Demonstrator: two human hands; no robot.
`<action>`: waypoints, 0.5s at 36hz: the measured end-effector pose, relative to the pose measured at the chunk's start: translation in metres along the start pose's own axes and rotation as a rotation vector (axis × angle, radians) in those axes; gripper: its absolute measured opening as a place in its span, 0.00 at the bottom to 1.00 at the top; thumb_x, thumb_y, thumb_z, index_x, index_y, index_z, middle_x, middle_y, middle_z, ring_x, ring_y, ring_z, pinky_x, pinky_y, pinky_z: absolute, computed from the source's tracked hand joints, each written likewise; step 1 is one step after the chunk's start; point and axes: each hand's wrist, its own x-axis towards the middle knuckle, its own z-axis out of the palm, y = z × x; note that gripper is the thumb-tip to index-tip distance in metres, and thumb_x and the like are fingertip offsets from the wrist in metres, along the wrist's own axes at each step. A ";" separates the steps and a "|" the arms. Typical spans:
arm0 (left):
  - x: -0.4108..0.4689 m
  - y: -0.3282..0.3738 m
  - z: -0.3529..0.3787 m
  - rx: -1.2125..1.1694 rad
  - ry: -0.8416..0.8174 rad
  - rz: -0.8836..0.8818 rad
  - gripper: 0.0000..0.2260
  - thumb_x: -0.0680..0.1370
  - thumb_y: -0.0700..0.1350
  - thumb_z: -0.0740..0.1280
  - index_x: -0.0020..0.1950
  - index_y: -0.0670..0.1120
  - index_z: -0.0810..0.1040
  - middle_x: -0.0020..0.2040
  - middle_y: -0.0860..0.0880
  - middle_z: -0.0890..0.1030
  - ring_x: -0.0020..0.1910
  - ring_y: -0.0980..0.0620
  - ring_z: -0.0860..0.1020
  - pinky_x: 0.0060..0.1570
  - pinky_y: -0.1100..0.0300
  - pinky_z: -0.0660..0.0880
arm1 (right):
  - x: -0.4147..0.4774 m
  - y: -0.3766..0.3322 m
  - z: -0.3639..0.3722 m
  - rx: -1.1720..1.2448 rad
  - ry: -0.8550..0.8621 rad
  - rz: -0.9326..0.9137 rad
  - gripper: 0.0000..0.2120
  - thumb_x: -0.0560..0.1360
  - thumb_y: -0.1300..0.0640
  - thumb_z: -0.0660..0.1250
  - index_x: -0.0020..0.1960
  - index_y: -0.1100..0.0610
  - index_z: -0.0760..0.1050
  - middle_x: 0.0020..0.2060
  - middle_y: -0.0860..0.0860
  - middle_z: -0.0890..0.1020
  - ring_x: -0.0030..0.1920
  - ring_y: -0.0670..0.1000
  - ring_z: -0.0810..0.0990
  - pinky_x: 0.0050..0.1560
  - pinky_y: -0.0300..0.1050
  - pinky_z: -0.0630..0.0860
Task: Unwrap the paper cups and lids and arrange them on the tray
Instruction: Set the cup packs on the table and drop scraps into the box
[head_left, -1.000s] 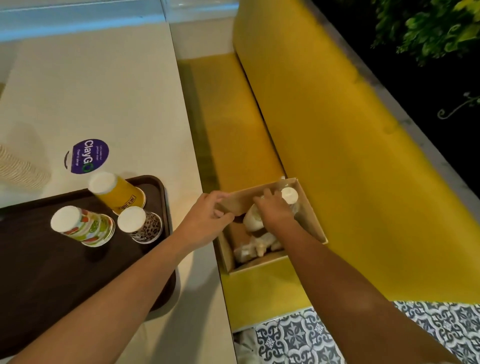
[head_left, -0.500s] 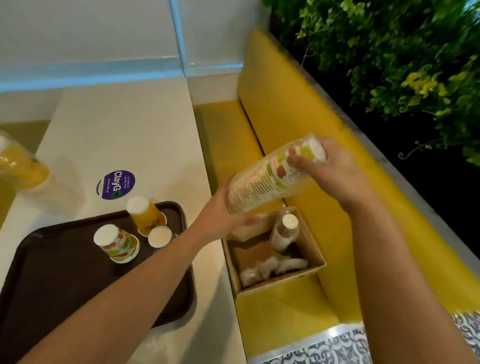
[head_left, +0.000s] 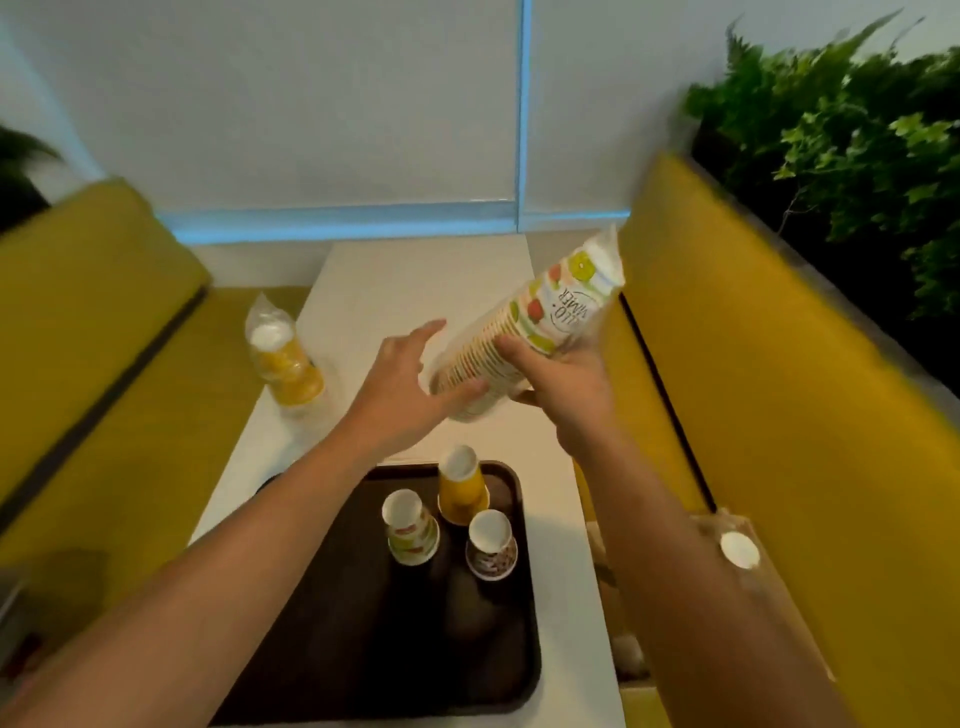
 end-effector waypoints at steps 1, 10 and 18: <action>0.003 -0.007 -0.015 0.059 0.101 0.020 0.36 0.74 0.66 0.73 0.79 0.61 0.65 0.71 0.51 0.68 0.69 0.50 0.72 0.67 0.50 0.74 | 0.007 0.004 0.012 -0.040 0.013 -0.003 0.30 0.69 0.51 0.82 0.67 0.49 0.74 0.58 0.46 0.86 0.57 0.49 0.86 0.57 0.60 0.85; 0.042 -0.094 -0.106 0.693 0.307 -0.139 0.31 0.75 0.59 0.74 0.76 0.65 0.67 0.83 0.47 0.53 0.79 0.37 0.54 0.76 0.35 0.60 | 0.069 0.066 0.117 -0.352 -0.051 -0.039 0.34 0.68 0.53 0.83 0.67 0.50 0.68 0.56 0.45 0.80 0.57 0.50 0.80 0.59 0.52 0.82; 0.057 -0.149 -0.102 0.614 0.185 -0.156 0.20 0.79 0.50 0.72 0.71 0.60 0.75 0.80 0.50 0.60 0.74 0.40 0.64 0.61 0.44 0.75 | 0.095 0.126 0.174 -0.601 -0.151 0.018 0.33 0.69 0.52 0.82 0.64 0.52 0.65 0.55 0.49 0.79 0.59 0.58 0.81 0.59 0.57 0.81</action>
